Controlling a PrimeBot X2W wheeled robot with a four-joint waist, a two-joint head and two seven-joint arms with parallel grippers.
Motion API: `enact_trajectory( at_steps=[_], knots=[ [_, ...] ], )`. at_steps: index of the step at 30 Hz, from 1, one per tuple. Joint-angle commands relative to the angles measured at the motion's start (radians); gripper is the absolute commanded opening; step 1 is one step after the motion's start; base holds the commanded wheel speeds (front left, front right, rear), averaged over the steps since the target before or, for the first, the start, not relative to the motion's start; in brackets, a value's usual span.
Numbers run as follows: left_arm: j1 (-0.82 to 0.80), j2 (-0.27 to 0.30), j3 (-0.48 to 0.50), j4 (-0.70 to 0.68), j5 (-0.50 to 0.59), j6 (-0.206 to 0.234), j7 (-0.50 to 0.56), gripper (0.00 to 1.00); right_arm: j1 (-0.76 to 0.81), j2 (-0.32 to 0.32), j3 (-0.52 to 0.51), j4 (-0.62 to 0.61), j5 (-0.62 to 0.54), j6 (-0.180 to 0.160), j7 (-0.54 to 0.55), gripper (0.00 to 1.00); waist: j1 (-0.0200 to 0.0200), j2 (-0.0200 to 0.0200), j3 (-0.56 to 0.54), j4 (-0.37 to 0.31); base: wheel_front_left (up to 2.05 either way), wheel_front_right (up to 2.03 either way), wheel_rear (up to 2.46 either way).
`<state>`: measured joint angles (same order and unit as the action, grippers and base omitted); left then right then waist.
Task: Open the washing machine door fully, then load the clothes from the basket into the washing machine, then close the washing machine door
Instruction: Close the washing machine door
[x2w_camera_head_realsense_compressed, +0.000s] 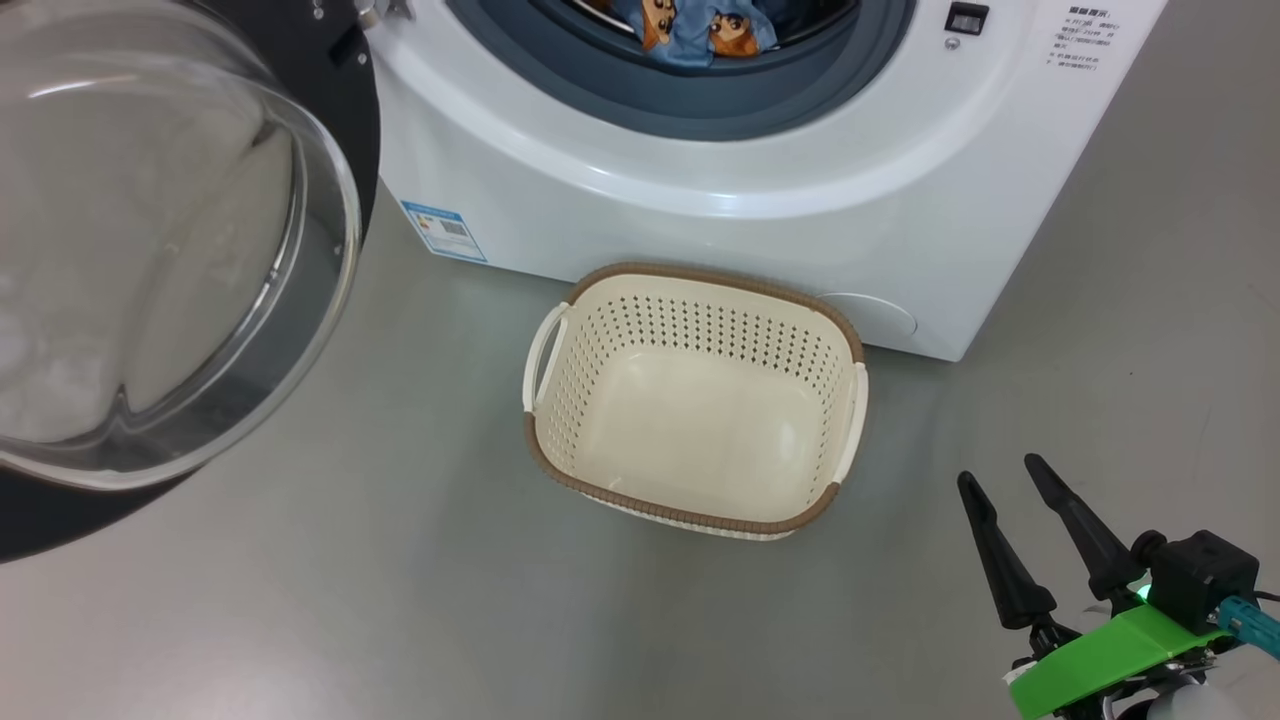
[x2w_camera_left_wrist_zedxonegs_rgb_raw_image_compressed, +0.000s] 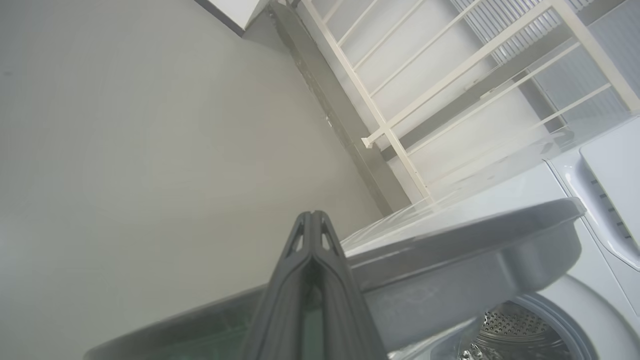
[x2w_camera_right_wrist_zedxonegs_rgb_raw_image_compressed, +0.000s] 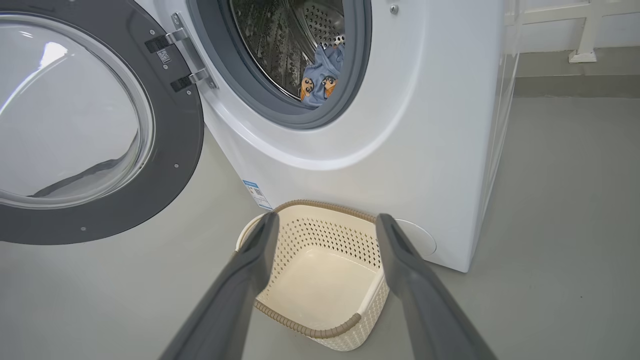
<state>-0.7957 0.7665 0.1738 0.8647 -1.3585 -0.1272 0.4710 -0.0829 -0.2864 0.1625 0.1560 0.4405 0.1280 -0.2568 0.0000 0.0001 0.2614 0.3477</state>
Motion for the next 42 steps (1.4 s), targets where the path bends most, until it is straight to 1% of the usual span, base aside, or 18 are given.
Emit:
enact_trajectory(
  at_steps=[1, 5, 10, 19, 29, 35, 42],
  knots=[
    [0.018, 0.048, 0.002, -0.044, -0.013, -0.003, 0.043, 0.00, -0.003, 0.000, 0.019, -0.019, -0.006, 0.003, -0.005, 1.00, 0.0000, -0.0001, -0.013, 0.000, 0.00, 0.00, 0.00],
    [0.048, 0.049, -0.025, -0.089, -0.014, -0.003, 0.097, 0.00, 0.008, 0.012, 0.018, -0.015, -0.004, 0.003, -0.005, 1.00, 0.0000, -0.0001, -0.039, 0.000, 0.00, 0.00, 0.00],
    [0.089, 0.055, -0.036, -0.139, -0.035, -0.003, 0.161, 0.00, 0.021, 0.030, 0.024, -0.012, 0.000, 0.003, -0.005, 1.00, 0.0000, -0.0001, -0.076, -0.007, 0.00, 0.00, 0.00],
    [0.154, 0.068, -0.056, -0.252, -0.077, -0.003, 0.267, 0.00, 0.041, 0.037, 0.022, -0.013, 0.006, 0.003, -0.005, 1.00, 0.0000, -0.0001, -0.110, -0.015, 0.00, 0.00, 0.00],
    [0.258, 0.068, -0.066, -0.441, -0.160, -0.003, 0.381, 0.00, 0.063, 0.051, 0.012, -0.016, 0.007, 0.003, -0.005, 1.00, 0.0000, -0.0001, -0.140, -0.033, 0.00, 0.00, 0.00],
    [0.311, 0.062, -0.063, -0.562, -0.197, -0.003, 0.416, 0.00, 0.071, 0.056, 0.000, -0.018, 0.006, 0.003, -0.005, 1.00, 0.0000, -0.0001, -0.147, -0.052, 0.00, 0.00, 0.00],
    [0.344, 0.040, -0.091, -0.711, -0.222, -0.003, 0.461, 0.00, 0.073, 0.062, -0.009, -0.020, 0.004, 0.003, -0.005, 1.00, 0.0000, -0.0001, -0.152, -0.093, 0.00, 0.00, 0.00]
  ],
)
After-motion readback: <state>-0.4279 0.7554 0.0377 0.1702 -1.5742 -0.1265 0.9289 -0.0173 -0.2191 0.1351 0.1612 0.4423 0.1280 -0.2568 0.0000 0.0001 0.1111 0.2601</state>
